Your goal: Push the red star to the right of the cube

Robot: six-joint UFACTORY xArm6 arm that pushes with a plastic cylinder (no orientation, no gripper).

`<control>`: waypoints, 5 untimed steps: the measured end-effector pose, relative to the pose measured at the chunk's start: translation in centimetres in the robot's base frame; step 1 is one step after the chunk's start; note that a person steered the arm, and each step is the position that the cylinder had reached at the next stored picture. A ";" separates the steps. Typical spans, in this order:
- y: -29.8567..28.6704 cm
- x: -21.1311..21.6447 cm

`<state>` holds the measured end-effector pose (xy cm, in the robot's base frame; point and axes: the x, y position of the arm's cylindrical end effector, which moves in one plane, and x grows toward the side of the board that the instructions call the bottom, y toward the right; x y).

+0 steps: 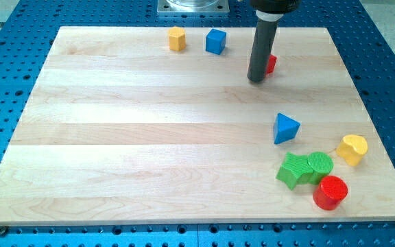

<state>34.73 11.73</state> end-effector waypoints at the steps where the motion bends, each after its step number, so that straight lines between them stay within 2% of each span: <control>1: 0.0 0.1; 5: -0.4 1.2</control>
<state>35.90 11.32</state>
